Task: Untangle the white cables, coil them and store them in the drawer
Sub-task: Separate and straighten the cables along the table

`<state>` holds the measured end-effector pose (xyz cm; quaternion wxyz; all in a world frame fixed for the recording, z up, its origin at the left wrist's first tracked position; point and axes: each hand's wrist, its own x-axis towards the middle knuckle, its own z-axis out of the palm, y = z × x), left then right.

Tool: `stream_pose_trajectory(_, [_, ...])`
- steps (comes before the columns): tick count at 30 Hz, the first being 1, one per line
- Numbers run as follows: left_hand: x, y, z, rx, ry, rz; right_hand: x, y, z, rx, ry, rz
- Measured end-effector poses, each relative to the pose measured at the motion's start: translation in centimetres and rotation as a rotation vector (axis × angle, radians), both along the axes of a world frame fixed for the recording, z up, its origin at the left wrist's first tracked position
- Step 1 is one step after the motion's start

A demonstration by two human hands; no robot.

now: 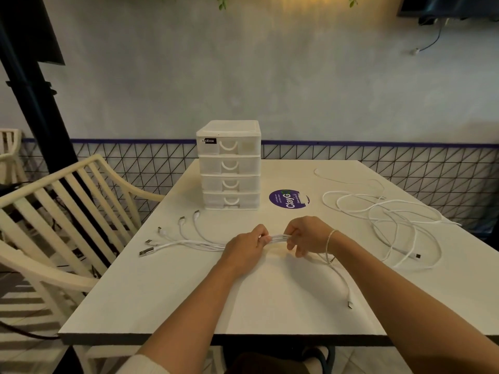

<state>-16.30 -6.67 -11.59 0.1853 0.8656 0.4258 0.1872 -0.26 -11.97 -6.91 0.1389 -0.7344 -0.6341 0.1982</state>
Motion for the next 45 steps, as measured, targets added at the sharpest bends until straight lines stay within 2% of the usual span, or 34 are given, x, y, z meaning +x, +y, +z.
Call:
stream_pose_trajectory(12, [0.1, -0.1, 0.0, -0.003, 0.028, -0.040, 1.6, -0.3, 0.8, -0.160, 0.189, 0.015])
stream_pose_trajectory(14, [0.1, -0.2, 0.0, 0.003, 0.036, -0.049, 1.8, -0.3, 1.2, -0.173, 0.124, 0.042])
stream_pose_trajectory(19, [0.0, -0.2, 0.0, -0.013, 0.024, -0.045, 2.8, -0.8, 2.1, -0.151, -0.227, 0.094])
stream_pose_trajectory(25, [0.1, -0.3, 0.0, -0.001, 0.043, -0.049, 4.2, -1.4, 1.9, -0.108, -0.458, 0.155])
stream_pose_trajectory(31, [0.0, -0.4, -0.1, -0.014, 0.012, -0.042, 5.8, -1.8, 1.0, -0.065, -0.563, 0.109])
stream_pose_trajectory(36, [0.0, -0.2, 0.0, -0.031, -0.049, -0.001, 6.6, -2.0, 0.5, -0.005, -0.519, 0.059])
stream_pose_trajectory(45, [0.0, 0.0, 0.4, -0.086, -0.139, 0.034, 7.8, -3.9, 0.6, -0.038, -0.622, 0.037])
